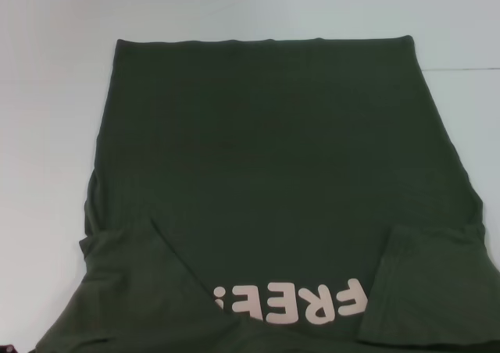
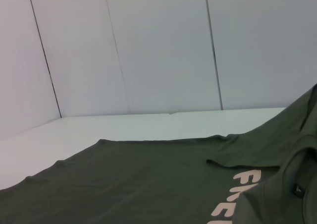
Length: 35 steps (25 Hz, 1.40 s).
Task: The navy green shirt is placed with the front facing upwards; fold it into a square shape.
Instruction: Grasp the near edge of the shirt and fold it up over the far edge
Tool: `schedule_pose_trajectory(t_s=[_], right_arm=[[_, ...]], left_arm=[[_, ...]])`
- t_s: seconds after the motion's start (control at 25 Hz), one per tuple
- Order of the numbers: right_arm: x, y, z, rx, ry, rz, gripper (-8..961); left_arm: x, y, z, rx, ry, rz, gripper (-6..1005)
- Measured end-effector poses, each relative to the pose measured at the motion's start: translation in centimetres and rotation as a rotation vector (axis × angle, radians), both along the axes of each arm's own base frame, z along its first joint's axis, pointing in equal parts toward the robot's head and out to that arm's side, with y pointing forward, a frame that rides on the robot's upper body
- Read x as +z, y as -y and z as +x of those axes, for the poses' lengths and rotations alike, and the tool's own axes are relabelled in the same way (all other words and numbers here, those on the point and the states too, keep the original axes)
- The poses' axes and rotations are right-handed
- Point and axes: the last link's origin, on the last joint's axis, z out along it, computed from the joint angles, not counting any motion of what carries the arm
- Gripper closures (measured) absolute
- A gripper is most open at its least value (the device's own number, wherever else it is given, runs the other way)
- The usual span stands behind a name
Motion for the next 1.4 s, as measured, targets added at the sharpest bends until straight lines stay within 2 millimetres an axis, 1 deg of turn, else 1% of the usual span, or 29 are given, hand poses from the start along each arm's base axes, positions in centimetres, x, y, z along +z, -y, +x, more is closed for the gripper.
schedule_pose_trajectory(t_s=[0.16,0.36,0.64,0.84,1.0,1.24,1.4], right_arm=[[-0.3,0.1,-0.1,0.009,0.001,0.001,911],[-0.3,-0.9,-0.3,0.03,-0.003,0.0,912],[-0.5,-2.5,-0.8,0.066,-0.013,-0.004,913],[-0.3,-4.1,-1.2,0.068,-0.035,0.045,914],[0.2,-5.7,-1.5,0.059,-0.069,0.076,914],[0.4,-7.9,-1.5,0.023,-0.095,0.1,915],[0.1,-10.0,-1.8,0.0,-0.112,0.104,916]], left_arm=[[-0.2,0.4,0.0,-0.004,-0.002,0.003,883],[-0.2,0.5,0.0,-0.01,-0.002,0.007,882],[-0.4,-0.4,0.5,-0.035,0.014,0.014,881],[-0.3,-1.8,1.1,-0.056,0.056,0.086,879],[-0.4,-3.0,1.3,-0.05,0.076,0.111,878],[-0.5,-4.9,0.7,0.057,0.122,0.205,877],[-1.4,-6.8,0.8,0.111,0.159,0.241,876]])
